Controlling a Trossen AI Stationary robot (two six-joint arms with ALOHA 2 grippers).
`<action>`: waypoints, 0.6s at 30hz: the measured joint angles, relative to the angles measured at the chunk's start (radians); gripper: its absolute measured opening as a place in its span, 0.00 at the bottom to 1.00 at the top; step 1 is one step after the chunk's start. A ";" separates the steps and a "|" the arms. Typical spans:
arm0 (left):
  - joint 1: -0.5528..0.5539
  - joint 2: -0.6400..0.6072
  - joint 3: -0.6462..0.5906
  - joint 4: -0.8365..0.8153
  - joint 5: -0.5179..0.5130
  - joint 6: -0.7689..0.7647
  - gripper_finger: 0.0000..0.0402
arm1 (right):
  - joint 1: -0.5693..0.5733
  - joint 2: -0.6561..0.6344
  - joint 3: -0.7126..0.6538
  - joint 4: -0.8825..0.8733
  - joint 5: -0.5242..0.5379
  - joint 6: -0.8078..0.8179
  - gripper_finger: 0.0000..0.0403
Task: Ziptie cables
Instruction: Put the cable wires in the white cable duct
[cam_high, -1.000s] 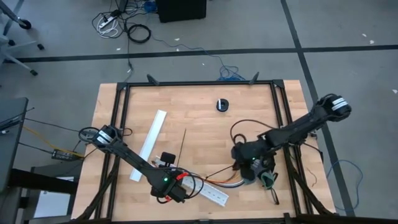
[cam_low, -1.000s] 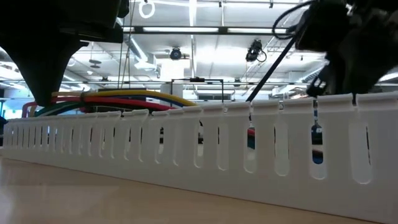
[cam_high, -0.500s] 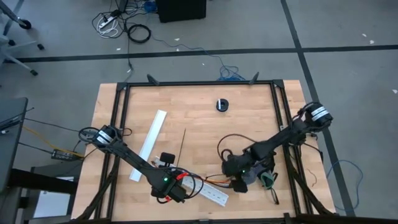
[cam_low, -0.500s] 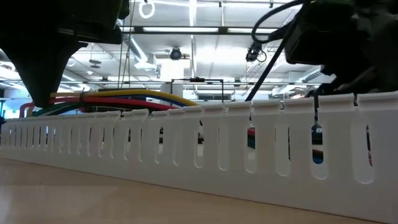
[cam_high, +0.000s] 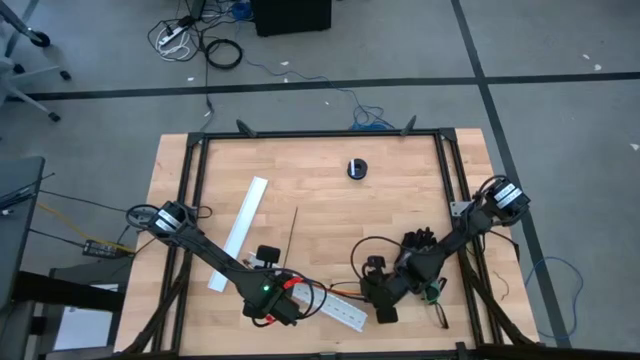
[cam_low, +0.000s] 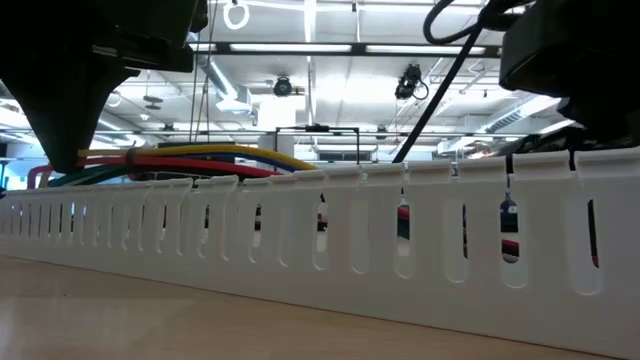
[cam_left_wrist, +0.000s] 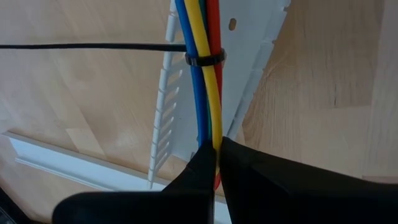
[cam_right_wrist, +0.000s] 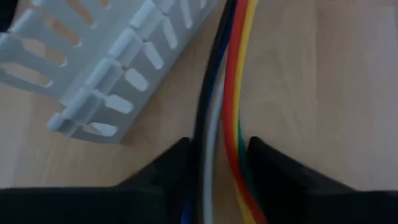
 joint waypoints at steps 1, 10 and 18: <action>0.000 0.000 0.000 0.000 0.000 -0.001 0.00 | 0.005 0.001 -0.001 0.008 0.000 0.001 0.30; -0.002 0.000 0.000 0.003 -0.002 -0.051 0.00 | 0.006 -0.030 0.023 -0.021 -0.007 -0.003 0.01; -0.003 0.000 0.000 0.017 -0.008 -0.063 0.00 | -0.040 -0.162 0.162 -0.270 0.029 -0.070 0.00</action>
